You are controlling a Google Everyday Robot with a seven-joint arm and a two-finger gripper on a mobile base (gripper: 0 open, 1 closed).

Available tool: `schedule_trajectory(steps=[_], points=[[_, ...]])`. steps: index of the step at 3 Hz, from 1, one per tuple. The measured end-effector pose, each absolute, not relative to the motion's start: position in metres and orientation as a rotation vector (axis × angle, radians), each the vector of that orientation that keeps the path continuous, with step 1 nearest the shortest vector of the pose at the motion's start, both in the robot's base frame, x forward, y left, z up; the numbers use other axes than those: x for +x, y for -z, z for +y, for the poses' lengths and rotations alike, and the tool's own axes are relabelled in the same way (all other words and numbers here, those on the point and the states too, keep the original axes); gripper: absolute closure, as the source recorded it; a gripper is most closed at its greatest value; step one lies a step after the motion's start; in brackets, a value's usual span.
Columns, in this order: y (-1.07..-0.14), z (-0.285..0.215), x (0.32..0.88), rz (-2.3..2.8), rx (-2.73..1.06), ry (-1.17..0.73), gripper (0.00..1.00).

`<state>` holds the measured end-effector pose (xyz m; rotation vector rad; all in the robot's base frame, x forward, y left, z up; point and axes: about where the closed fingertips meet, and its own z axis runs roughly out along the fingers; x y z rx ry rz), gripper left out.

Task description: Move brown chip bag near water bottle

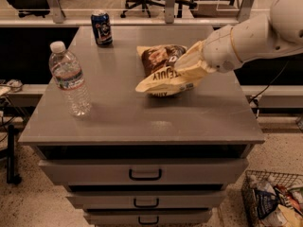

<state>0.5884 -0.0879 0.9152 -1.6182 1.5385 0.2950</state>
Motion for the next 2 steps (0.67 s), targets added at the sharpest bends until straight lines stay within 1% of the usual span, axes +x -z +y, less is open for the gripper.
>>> schedule_trajectory(steps=[1,2], points=[[-0.913,-0.062,0.559,1.412,-1.737,-0.367,1.0],[-0.907,-0.042,0.542,1.332,-1.799,-0.435,1.0]])
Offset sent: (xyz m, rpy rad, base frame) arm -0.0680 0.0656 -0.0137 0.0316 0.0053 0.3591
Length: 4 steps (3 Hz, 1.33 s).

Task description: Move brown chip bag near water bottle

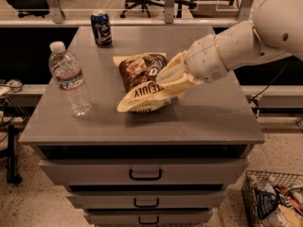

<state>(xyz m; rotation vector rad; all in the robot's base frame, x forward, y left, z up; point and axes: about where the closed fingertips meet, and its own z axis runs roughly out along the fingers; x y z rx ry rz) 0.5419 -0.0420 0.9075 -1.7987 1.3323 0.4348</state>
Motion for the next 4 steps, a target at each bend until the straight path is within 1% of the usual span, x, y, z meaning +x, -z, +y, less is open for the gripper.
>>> schedule_trajectory(steps=[1,3,4], points=[[-0.902,-0.02,0.528,1.263,-1.838,-0.508,1.0],[-0.899,0.016,0.511,1.174,-1.858,-0.593,1.0],[-0.898,0.028,0.507,1.172,-1.86,-0.615,0.77]])
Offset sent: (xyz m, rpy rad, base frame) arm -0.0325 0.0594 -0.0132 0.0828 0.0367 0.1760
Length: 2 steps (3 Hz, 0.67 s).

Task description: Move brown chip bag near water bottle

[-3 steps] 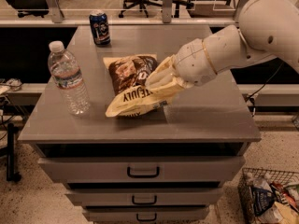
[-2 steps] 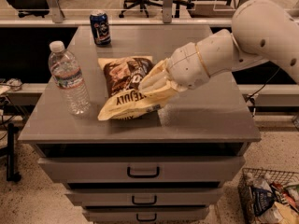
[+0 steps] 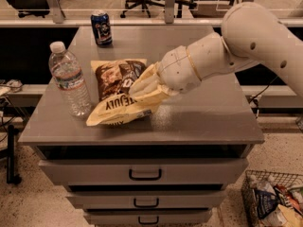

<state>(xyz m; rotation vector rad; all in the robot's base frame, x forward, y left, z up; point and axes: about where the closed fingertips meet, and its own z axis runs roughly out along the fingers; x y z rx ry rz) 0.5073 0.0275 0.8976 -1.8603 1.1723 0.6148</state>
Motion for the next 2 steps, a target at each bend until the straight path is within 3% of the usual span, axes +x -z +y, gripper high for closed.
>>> schedule_trajectory(steps=[2], points=[[-0.8962,0.0413,0.5016,1.188,-1.83,-0.652,0.3]])
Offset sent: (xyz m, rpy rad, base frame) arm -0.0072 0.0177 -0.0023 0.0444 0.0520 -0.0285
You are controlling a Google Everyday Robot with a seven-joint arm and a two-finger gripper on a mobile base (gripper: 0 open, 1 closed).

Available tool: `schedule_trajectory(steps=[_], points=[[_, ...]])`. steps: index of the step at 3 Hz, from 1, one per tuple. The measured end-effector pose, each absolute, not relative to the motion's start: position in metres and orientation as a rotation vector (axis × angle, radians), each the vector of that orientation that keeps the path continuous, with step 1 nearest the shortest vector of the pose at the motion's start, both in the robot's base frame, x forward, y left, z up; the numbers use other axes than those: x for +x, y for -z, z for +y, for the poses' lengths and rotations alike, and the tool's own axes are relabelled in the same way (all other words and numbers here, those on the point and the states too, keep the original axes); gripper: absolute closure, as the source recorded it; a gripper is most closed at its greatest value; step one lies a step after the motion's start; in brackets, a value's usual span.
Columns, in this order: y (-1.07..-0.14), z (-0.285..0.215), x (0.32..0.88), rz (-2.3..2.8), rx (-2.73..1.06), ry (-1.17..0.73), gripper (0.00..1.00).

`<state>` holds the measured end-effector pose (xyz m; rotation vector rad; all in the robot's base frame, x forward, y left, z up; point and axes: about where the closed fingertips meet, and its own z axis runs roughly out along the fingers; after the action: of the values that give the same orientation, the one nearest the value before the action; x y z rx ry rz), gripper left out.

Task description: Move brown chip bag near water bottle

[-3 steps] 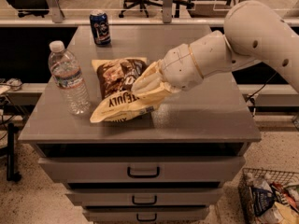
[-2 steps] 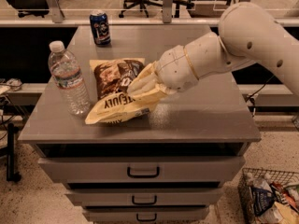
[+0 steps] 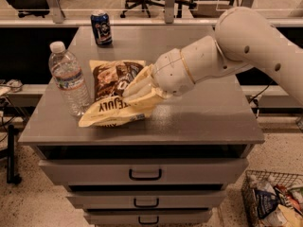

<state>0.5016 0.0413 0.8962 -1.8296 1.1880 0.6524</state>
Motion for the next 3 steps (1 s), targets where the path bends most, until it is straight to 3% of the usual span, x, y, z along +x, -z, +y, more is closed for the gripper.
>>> schedule_trajectory(steps=[1,2,3], points=[[-0.897,0.043,0.503,1.207,-1.804,-0.65,0.08],[-0.914,0.03,0.517,1.213,-1.768,-0.55,0.0],[-0.964,-0.007,0.547,1.208,-1.705,-0.322,0.0]])
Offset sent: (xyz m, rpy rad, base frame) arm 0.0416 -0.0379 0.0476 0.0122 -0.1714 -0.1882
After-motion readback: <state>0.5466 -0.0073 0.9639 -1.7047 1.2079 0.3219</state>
